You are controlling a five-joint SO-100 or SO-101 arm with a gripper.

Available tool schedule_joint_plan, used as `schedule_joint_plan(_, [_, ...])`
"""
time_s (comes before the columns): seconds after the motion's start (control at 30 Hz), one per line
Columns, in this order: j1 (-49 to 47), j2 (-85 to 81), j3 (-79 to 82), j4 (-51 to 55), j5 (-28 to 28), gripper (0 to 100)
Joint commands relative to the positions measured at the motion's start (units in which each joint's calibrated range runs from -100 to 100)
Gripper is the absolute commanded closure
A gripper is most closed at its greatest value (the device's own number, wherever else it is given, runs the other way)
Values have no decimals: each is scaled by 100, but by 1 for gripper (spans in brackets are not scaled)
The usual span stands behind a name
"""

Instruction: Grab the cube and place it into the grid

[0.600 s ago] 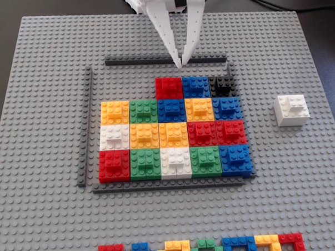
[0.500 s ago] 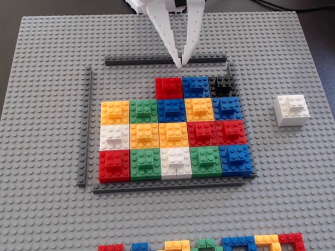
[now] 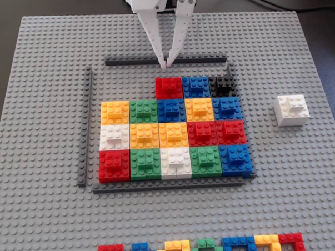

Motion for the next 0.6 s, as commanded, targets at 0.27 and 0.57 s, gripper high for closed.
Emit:
schedule_joint_plan(0.27, [-16,-75,-74,-247,68,100])
schedule_joint_plan(0.57, [-119,1052,-1252,-374,49,100])
